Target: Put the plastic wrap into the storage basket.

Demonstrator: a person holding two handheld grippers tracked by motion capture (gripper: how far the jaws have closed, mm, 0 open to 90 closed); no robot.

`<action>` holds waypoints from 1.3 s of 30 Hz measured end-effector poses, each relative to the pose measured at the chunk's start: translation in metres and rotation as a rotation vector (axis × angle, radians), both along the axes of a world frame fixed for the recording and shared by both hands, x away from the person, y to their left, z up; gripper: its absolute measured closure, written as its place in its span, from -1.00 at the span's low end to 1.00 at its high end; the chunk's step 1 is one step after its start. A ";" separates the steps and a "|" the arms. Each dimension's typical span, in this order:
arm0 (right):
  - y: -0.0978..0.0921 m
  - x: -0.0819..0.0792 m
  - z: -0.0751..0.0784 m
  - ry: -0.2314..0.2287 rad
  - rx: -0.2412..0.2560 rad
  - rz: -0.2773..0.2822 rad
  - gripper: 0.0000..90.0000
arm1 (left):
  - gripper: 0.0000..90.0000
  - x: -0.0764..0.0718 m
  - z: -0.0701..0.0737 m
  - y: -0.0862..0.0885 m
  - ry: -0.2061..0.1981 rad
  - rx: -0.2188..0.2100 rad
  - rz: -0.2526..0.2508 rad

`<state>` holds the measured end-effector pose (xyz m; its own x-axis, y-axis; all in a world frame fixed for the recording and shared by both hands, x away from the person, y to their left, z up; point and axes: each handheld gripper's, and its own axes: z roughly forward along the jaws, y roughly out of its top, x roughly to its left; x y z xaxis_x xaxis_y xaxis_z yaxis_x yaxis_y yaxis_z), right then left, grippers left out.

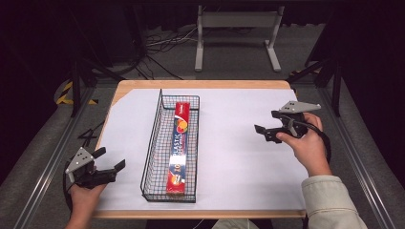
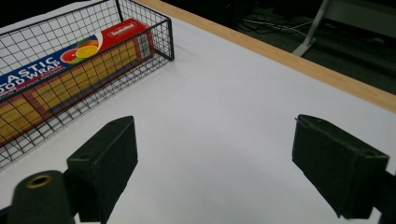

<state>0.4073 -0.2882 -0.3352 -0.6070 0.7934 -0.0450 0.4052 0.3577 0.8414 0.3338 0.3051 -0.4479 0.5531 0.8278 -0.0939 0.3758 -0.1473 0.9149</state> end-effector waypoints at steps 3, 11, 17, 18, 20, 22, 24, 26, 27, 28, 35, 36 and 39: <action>-0.004 -0.003 -0.007 -0.003 0.009 -0.011 -0.69 | -0.87 0.000 0.000 0.000 -0.004 0.001 0.004; -0.013 -0.018 -0.032 0.006 0.029 -0.030 -0.71 | -0.87 0.000 -0.002 0.001 -0.010 -0.001 0.012; -0.021 -0.030 -0.051 0.017 0.039 -0.044 -0.72 | -0.87 0.001 -0.005 0.002 -0.011 0.004 0.015; -0.022 -0.031 -0.054 0.019 0.040 -0.047 -0.72 | -0.87 0.001 -0.005 0.001 -0.010 0.003 0.014; -0.024 -0.035 -0.059 0.023 0.042 -0.049 -0.72 | -0.87 0.001 -0.005 0.001 -0.011 0.002 0.013; -0.025 -0.038 -0.066 0.033 0.030 -0.057 -0.72 | -0.87 0.001 -0.005 0.001 -0.012 0.001 0.014; -0.026 -0.040 -0.072 0.042 0.022 -0.058 -0.72 | -0.88 0.000 -0.006 0.001 -0.015 0.000 0.013; -0.026 -0.041 -0.075 0.043 0.023 -0.058 -0.72 | -0.88 0.000 -0.006 0.001 -0.015 0.002 0.012; -0.027 -0.044 -0.079 0.044 0.032 -0.060 -0.72 | -0.88 0.000 -0.006 0.000 -0.012 0.004 0.012; -0.027 -0.044 -0.081 0.041 0.033 -0.061 -0.72 | -0.88 0.000 -0.006 0.000 -0.012 0.006 0.015; -0.027 -0.050 -0.092 0.054 0.030 -0.070 -0.72 | -0.88 0.001 -0.007 0.000 -0.013 0.005 0.012; -0.027 -0.050 -0.093 0.053 0.033 -0.072 -0.72 | -0.88 0.001 -0.007 0.000 -0.012 0.008 0.010; -0.026 -0.052 -0.098 0.044 0.049 -0.075 -0.72 | -0.88 0.001 -0.008 -0.001 -0.017 0.016 0.011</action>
<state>0.3551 -0.3145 -0.4330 -0.5466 0.8371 0.0207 0.4660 0.2836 0.8381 0.3347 0.3036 -0.4557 0.5453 0.8352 -0.0710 0.3621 -0.1583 0.9186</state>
